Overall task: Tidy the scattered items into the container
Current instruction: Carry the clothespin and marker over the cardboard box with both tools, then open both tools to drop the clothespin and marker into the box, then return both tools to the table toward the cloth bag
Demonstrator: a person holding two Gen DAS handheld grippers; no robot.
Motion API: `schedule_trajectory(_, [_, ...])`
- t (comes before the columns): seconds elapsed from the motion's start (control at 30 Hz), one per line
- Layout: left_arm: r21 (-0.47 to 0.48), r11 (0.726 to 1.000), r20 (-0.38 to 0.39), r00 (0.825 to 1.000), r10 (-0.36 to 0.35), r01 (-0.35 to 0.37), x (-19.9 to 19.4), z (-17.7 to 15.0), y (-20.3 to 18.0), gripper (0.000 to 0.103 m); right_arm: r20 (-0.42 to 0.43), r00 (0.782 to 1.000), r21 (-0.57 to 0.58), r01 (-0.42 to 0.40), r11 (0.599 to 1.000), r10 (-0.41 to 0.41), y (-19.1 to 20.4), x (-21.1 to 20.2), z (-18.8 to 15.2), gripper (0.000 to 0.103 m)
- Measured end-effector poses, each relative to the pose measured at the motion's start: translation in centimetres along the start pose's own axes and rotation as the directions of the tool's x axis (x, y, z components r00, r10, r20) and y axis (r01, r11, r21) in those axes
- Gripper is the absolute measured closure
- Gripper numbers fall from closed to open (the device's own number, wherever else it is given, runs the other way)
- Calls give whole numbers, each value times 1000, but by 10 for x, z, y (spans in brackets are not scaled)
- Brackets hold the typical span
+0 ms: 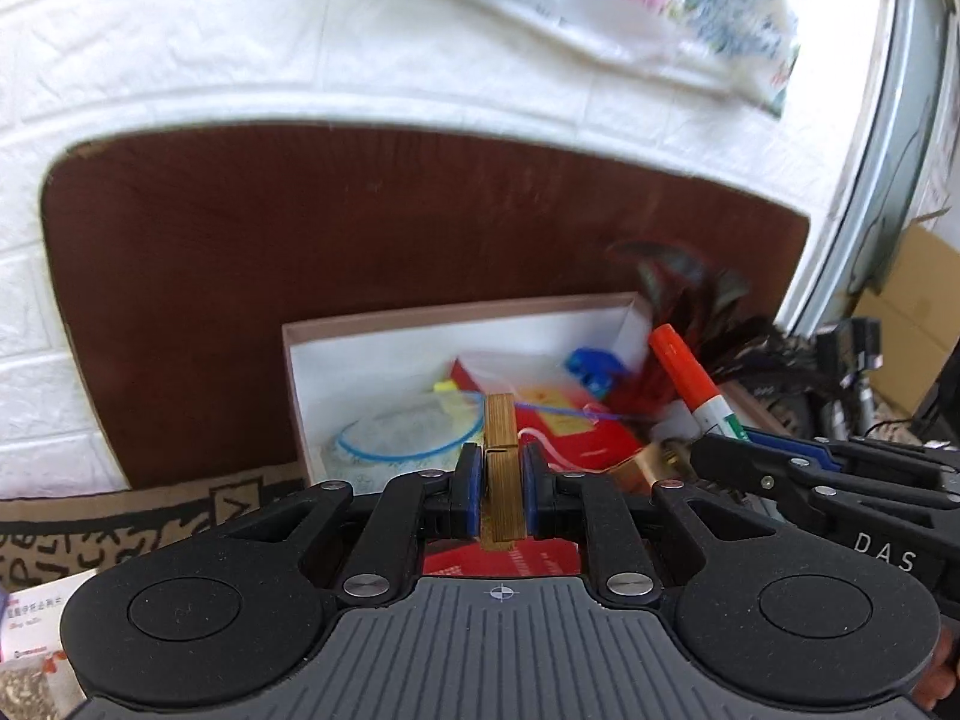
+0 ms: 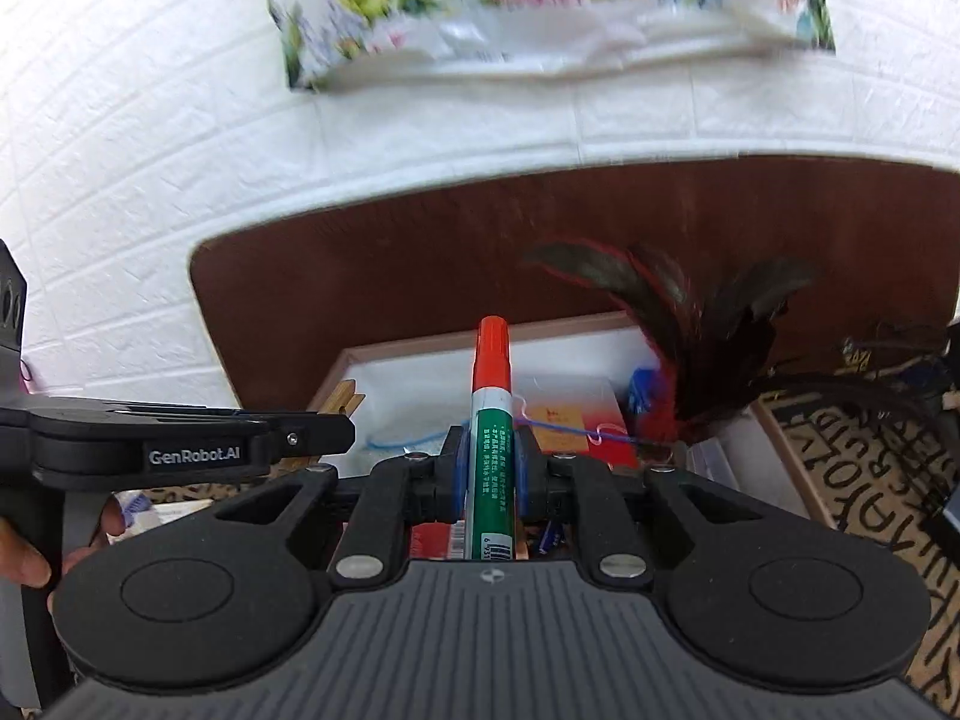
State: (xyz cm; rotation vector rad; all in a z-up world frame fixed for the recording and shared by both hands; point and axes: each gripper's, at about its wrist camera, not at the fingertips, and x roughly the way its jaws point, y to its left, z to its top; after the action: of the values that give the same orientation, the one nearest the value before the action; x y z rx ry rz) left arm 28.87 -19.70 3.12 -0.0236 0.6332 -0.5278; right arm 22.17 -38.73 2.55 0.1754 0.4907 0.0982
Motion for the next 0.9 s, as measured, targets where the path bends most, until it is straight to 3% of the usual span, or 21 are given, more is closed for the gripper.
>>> schedule_trajectory(0.1, [-11,1000,-15,1000,1,-2,15,-1,5,92,-22,1000,0,2,1000,-2,-4,14,-4,86])
schedule_trajectory(0.13, [-11,1000,-16,1000,6,-6,20,0,6,83,-28,1000,-1,3,1000,-3,-5,18,-5,85])
schedule_trajectory(0.2, [-16,1000,-8,1000,13,-13,25,0,8,58,-26,1000,9,8,1000,-8,-7,24,-8,85])
schedule_trajectory(0.23, [-17,1000,-5,1000,14,-14,26,1,9,31,-20,1000,19,17,1000,-16,-8,27,-9,84])
schedule_trajectory(0.3, [-27,999,20,1000,24,-23,23,-2,10,9,-6,999,31,32,999,-32,-10,27,-11,55])
schedule_trajectory(0.37, [-3,999,69,997,37,-37,16,-6,9,8,26,998,32,61,998,-62,-11,22,-14,44])
schedule_trajectory(0.43, [30,999,63,998,30,-32,13,-8,7,6,45,996,27,79,997,-80,-11,17,-16,38])
schedule_trajectory(0.6, [-9,1000,59,998,14,-13,5,-10,9,4,51,993,43,103,994,-105,-12,10,-20,23])
schedule_trajectory(0.9, [-28,1000,65,998,11,-10,-22,-15,8,4,58,992,28,107,994,-109,0,-10,-19,18])
